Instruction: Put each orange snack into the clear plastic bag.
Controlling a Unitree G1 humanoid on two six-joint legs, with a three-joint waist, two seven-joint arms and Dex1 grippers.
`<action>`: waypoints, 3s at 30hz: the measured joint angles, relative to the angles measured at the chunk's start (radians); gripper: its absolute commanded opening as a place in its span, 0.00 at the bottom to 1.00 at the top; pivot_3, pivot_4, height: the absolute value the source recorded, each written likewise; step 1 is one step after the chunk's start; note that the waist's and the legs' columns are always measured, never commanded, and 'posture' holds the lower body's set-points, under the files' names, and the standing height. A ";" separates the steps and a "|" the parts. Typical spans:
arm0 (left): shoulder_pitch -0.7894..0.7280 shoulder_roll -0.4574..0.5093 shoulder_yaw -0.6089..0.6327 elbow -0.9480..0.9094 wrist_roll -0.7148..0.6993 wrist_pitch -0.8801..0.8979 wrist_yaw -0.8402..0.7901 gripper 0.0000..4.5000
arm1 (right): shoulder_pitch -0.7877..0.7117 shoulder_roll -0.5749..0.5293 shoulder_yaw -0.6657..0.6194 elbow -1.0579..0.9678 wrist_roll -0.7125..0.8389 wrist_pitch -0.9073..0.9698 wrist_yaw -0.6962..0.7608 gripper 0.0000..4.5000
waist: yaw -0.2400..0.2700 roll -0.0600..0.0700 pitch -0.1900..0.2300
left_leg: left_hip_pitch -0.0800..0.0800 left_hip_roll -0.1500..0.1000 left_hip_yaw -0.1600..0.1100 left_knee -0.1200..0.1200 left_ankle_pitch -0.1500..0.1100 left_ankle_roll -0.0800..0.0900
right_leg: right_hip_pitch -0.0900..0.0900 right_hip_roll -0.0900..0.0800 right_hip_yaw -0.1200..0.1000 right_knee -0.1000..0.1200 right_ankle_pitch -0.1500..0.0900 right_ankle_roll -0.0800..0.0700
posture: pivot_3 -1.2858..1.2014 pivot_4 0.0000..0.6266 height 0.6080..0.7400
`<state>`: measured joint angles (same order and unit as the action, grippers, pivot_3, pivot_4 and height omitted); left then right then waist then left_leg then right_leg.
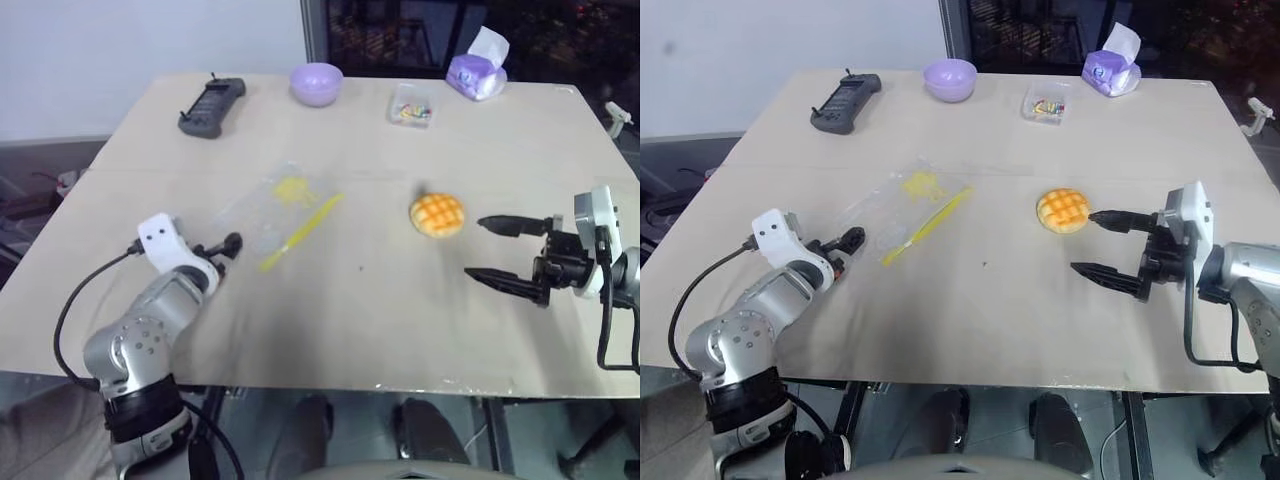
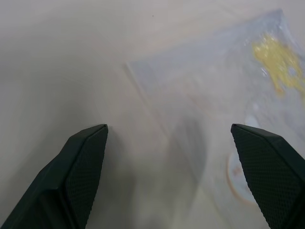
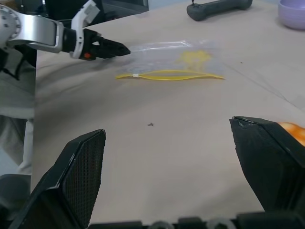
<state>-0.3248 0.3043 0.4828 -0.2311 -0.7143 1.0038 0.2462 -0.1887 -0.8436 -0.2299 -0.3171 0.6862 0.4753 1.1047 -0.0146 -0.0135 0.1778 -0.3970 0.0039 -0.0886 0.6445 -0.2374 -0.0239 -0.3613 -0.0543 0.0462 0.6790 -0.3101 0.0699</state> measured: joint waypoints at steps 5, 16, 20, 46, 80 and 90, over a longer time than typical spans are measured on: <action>-0.079 -0.010 -0.048 0.121 0.076 -0.081 -0.030 0.98 | -0.002 0.000 0.000 0.000 0.000 0.000 -0.003 1.00 | 0.003 0.002 -0.001 | 0.000 -0.001 0.000 0.000 0.000 0.000 | 0.001 0.000 0.000 0.000 0.000 0.000 | 0.52 0.24 1.00; -0.144 -0.028 -0.091 0.250 0.174 -0.147 -0.124 0.98 | 0.037 0.005 -0.006 -0.028 0.000 -0.002 -0.034 1.00 | 0.012 0.010 -0.006 | 0.000 -0.001 -0.001 0.001 0.000 0.000 | 0.002 -0.001 -0.001 0.000 0.000 0.000 | 0.52 0.24 1.00; -0.162 -0.032 -0.101 0.276 0.181 -0.146 -0.196 0.98 | 0.047 0.006 -0.006 -0.034 0.000 -0.003 -0.043 1.00 | 0.021 0.011 -0.007 | 0.000 -0.002 -0.001 0.001 0.000 0.000 | 0.002 -0.001 -0.001 0.000 0.000 0.000 | 0.52 0.24 1.00; -0.154 -0.164 -0.057 0.283 0.043 -0.109 -0.348 0.02 | 0.035 0.012 0.001 -0.024 -0.019 -0.021 -0.036 1.00 | 0.025 0.003 -0.002 | -0.002 -0.001 -0.002 0.002 0.000 0.000 | 0.002 -0.001 -0.003 -0.002 0.000 0.000 | 0.52 0.24 1.00; 0.025 0.038 -0.053 -0.032 -0.689 0.033 -0.233 0.02 | -0.710 0.499 0.575 1.186 -1.005 -0.962 -0.626 1.00 | -0.026 -0.004 0.003 | -0.003 0.000 0.001 -0.002 0.004 -0.006 | -0.003 -0.001 0.001 -0.002 0.000 0.000 | 0.52 0.24 1.00; 0.079 0.106 -0.110 -0.062 -0.584 -0.029 -0.363 0.02 | -0.749 0.537 0.588 1.299 -1.021 -1.099 -0.584 1.00 | -0.028 -0.004 0.003 | -0.002 0.000 0.001 -0.002 0.004 -0.006 | -0.003 -0.001 0.001 -0.002 0.000 0.000 | 0.52 0.24 1.00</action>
<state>-0.2458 0.4107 0.3727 -0.2927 -1.2978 0.9746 -0.1172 -0.9379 -0.3064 0.3584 0.9823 -0.3349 -0.6233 0.5210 -0.0423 -0.0175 0.1806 -0.3993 0.0036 -0.0877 0.6421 -0.2338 -0.0302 -0.3646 -0.0550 0.0474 0.6772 -0.3100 0.0696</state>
